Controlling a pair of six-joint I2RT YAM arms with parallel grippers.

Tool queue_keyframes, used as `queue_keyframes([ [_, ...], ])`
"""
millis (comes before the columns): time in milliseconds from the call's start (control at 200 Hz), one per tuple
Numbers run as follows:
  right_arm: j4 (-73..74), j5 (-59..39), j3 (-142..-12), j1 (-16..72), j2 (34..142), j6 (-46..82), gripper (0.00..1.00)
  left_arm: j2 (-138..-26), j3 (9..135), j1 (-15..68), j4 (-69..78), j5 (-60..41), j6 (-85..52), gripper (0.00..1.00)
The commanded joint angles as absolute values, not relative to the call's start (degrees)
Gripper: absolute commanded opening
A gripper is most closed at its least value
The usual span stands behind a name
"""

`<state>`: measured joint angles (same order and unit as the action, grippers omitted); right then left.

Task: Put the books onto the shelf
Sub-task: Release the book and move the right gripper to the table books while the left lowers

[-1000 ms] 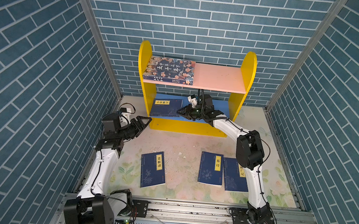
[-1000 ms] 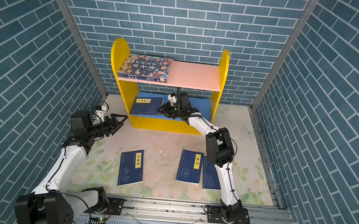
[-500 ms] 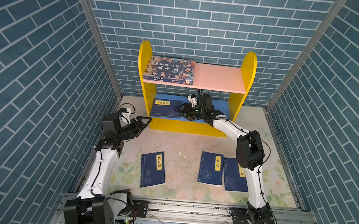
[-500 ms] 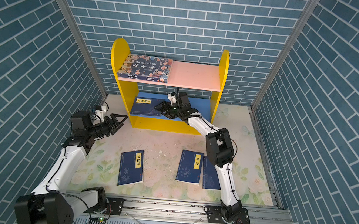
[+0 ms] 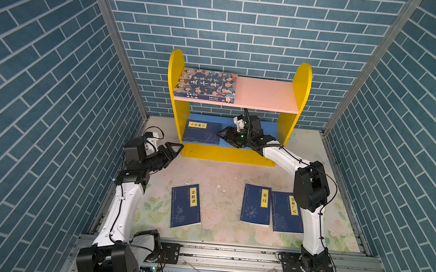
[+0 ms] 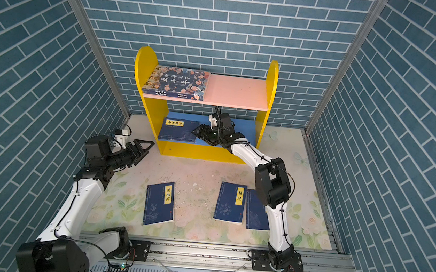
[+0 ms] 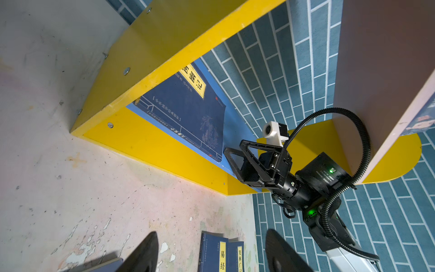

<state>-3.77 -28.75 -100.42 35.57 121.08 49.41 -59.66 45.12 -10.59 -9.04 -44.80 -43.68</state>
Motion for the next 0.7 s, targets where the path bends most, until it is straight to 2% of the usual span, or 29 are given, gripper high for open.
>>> queue_keyframes([
  [0, -4.1, -27.1, -96.6, 35.4, 116.4, 47.3, 0.71, -58.8, 47.6, -11.0, -18.9, -40.7, -37.9, 0.73],
  [225, 1.9, -28.4, -83.5, 35.5, 108.3, 49.0, 0.71, -61.9, 49.1, -11.0, -33.9, -34.3, -30.1, 0.73],
  [440, 1.1, -28.5, -75.8, 36.5, 101.4, 47.6, 0.7, -62.0, 45.3, -11.0, -34.9, -28.3, -28.7, 0.74],
  [695, -6.0, -26.4, -70.0, 40.8, 94.5, 42.6, 0.7, -64.9, 40.5, -10.9, -33.9, -26.5, -29.4, 0.74],
])
